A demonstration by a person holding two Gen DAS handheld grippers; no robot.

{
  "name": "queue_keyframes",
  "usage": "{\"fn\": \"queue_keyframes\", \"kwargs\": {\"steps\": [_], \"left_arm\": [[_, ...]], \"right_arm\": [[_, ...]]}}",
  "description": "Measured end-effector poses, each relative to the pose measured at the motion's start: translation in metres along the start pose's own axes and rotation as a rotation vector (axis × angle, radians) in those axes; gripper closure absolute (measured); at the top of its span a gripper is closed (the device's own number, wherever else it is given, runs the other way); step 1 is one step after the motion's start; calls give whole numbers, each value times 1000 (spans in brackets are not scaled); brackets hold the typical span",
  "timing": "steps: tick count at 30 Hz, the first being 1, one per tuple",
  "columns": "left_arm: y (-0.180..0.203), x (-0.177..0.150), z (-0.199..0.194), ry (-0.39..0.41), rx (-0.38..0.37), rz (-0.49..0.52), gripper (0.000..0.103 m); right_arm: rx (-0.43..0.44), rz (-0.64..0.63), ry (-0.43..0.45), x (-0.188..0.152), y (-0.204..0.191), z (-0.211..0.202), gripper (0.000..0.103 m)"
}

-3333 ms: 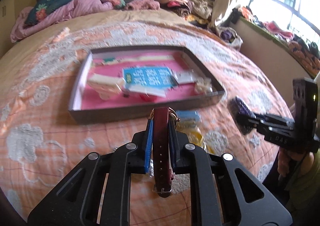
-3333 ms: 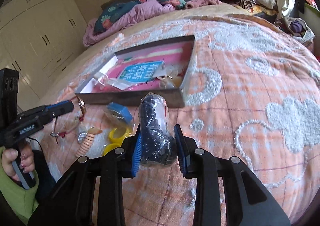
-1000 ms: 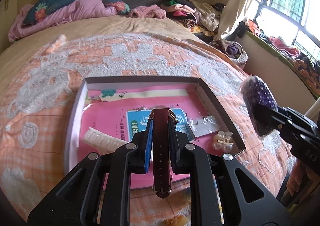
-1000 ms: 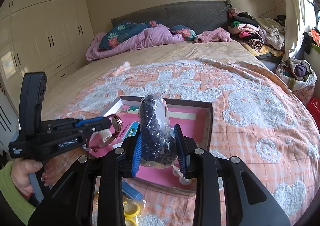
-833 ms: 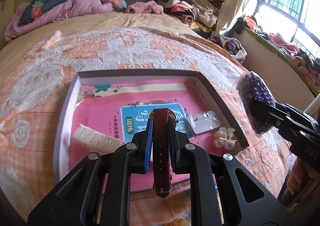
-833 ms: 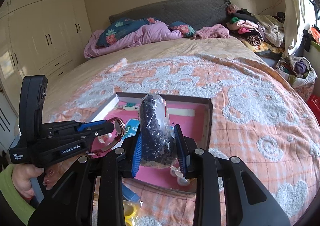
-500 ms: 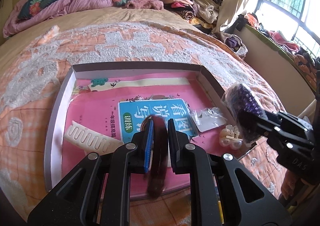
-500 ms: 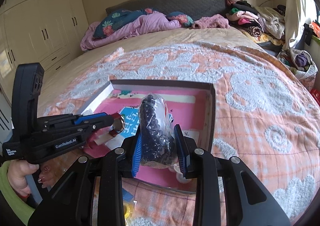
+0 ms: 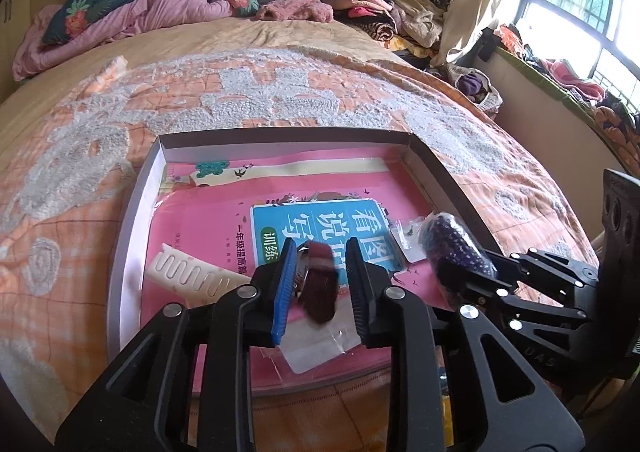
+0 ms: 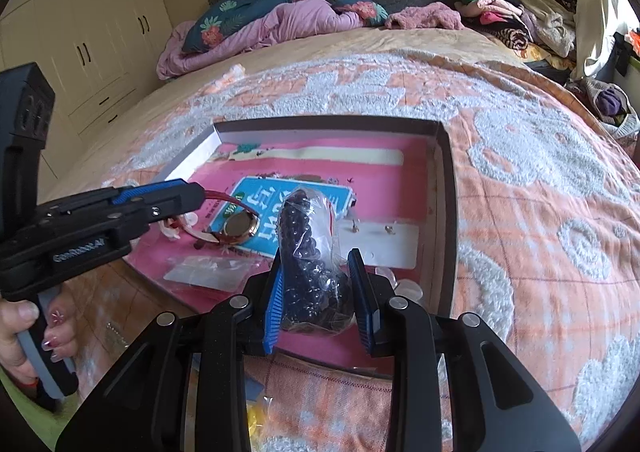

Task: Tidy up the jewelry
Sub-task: 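Open both tools to drop the strap and beaded bag into the box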

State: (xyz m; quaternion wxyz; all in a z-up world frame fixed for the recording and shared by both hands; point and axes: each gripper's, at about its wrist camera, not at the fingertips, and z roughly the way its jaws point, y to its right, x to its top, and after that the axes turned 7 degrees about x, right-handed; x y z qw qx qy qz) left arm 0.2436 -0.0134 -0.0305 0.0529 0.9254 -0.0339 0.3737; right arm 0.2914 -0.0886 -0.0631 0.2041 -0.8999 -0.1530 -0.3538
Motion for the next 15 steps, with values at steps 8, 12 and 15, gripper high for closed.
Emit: {"fn": "queue_keyframes", "kwargs": {"steps": [8,12,15], "left_arm": [[-1,1,-8,13,5,2,79],[-2,2,-12,21,8,-2,75],[-3,3,-15,26,11,-4,74]], "right_arm": [[-2,21,2,-2,6,-2,72],[1,27,5,-4,7,-4,71],[7,23,20,-4,5,-9,66]]}}
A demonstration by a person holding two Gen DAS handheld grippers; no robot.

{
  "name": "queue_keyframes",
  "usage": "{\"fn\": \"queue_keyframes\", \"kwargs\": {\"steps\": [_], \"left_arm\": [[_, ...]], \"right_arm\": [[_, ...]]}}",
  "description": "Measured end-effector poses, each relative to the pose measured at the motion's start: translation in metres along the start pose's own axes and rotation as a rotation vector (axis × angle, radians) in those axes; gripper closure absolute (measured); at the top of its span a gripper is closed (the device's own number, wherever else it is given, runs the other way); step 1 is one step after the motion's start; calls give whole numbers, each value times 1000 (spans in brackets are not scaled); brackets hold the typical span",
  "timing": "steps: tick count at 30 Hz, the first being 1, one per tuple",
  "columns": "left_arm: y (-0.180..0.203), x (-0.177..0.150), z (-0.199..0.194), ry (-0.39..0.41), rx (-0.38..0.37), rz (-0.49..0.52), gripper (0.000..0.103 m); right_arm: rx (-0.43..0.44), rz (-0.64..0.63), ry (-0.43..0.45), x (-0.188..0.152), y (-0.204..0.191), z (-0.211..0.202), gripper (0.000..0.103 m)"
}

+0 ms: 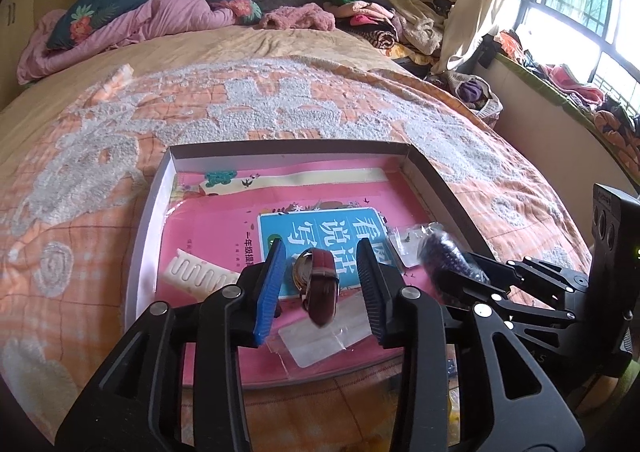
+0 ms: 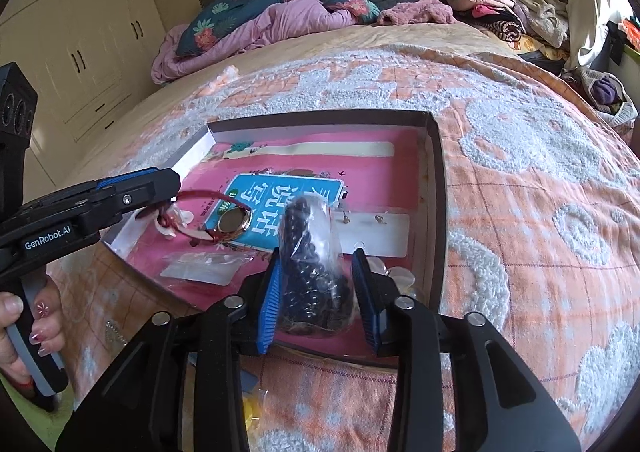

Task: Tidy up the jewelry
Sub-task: 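Open both tools to drop the strap and beaded bag into the box, then withdraw both tools from the box toward the remaining jewelry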

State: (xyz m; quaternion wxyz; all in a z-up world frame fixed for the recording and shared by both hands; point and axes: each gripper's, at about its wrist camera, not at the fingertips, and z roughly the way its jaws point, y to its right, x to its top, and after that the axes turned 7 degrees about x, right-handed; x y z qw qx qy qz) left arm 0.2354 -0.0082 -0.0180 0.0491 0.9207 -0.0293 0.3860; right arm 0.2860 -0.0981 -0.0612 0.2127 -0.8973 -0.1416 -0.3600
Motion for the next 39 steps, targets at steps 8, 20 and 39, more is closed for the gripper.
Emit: {"fn": "queue_keyframes", "kwargs": {"steps": [8,20,39], "left_arm": [[-4,3,-9,24,9,-14,67],[-7,9,-33,66,23,-27,39],[-3,3,-71,131,53,-21,10]], "right_arm": [[-7,-7,60,1,-4,-22,51],[-3,41,160,6,0,-67,27],[4,28,221,1,-20,-105,13]]}}
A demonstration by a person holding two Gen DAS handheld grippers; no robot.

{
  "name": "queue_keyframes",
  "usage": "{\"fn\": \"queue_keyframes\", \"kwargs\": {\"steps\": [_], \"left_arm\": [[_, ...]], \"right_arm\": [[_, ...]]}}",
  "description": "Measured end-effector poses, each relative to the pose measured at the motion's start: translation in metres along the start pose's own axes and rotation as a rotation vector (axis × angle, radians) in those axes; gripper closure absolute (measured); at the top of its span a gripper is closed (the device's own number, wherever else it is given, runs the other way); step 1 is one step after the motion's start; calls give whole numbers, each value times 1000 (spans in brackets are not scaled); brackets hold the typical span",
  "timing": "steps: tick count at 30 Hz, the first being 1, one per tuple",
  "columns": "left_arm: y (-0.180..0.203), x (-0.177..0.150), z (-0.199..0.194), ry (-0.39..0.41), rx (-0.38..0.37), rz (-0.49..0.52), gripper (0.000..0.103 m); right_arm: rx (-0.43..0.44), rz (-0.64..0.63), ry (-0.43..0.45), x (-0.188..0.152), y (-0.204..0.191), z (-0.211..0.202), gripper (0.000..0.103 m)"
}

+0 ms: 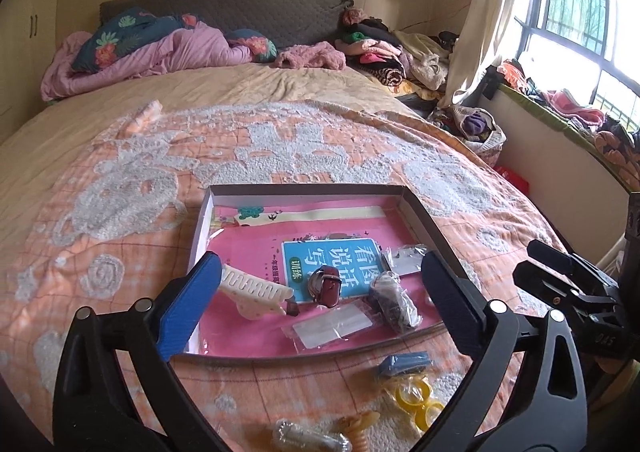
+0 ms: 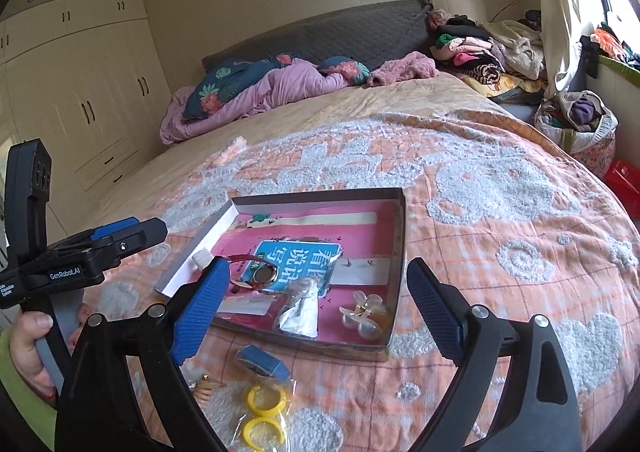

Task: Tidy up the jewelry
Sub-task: 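Withdraw both tools from the box toward the remaining jewelry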

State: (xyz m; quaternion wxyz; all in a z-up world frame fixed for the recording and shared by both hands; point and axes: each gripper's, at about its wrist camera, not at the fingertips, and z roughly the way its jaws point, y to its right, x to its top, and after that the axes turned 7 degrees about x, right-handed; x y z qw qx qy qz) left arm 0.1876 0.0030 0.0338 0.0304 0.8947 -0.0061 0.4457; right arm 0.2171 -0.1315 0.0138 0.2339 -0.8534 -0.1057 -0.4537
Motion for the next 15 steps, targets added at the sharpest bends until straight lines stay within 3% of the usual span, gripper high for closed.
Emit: {"fn": "queue_keyframes", "kwargs": {"steps": [15], "left_arm": [[-1,-15,-27,8,4,-5,10]], "right_arm": [[13,-16,-2,-10,-14,-27,12]]}}
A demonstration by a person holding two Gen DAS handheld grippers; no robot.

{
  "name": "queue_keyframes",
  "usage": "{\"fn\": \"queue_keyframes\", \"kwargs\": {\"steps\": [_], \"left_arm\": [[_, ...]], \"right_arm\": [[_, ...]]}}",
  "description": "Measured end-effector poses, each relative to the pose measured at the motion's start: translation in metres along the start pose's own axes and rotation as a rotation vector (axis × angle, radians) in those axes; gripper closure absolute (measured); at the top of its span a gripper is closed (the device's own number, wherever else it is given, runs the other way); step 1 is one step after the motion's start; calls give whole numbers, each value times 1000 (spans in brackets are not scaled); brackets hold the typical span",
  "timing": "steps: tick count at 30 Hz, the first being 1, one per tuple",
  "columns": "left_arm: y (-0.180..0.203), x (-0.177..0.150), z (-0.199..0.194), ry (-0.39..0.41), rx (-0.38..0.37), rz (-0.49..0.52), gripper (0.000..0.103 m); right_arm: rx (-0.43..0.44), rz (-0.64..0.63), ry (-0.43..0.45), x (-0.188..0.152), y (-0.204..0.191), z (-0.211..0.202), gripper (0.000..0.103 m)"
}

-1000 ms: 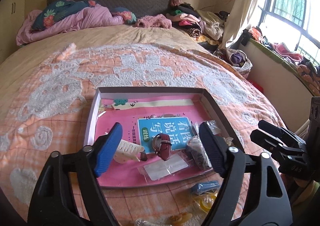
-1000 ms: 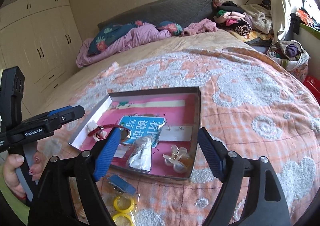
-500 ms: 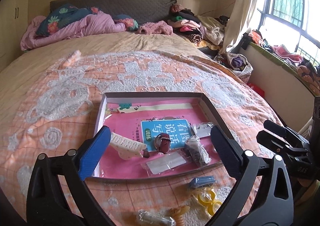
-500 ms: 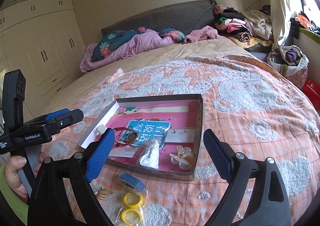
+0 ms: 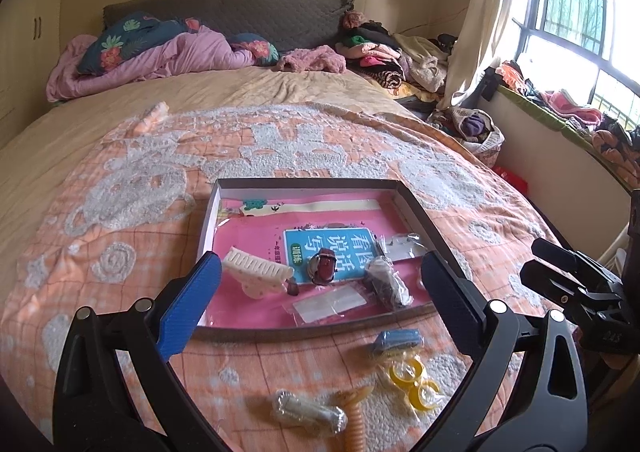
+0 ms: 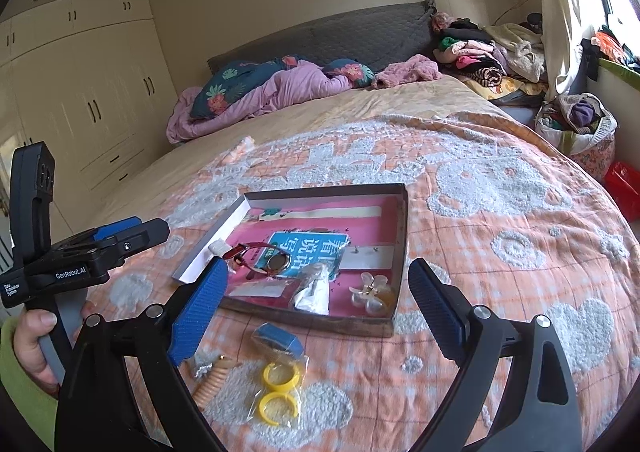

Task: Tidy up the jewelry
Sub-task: 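Withdraw both tools from the box toward the remaining jewelry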

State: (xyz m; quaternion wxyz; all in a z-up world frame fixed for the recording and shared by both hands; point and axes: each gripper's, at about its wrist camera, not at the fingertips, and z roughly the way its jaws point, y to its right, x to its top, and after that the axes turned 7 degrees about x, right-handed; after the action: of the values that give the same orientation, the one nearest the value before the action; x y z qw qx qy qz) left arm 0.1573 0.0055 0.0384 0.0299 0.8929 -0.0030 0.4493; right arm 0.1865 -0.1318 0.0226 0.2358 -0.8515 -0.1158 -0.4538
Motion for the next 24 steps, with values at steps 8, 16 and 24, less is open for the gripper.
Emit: {"fn": "queue_keyframes", "kwargs": {"steps": [8,16,24], "left_arm": [[2,-10,-13,-4,8,2,10],[-1,-23,-19,-23,26,-2,10],[-4,-36,-26,-42,44,-6,10]], "right_arm": [[10,-7,-17,-7,-4,-7,12],[19,-14,-30,-14,-9,-11,12],[33,-28,-53,-21,-15,-12,12]]}}
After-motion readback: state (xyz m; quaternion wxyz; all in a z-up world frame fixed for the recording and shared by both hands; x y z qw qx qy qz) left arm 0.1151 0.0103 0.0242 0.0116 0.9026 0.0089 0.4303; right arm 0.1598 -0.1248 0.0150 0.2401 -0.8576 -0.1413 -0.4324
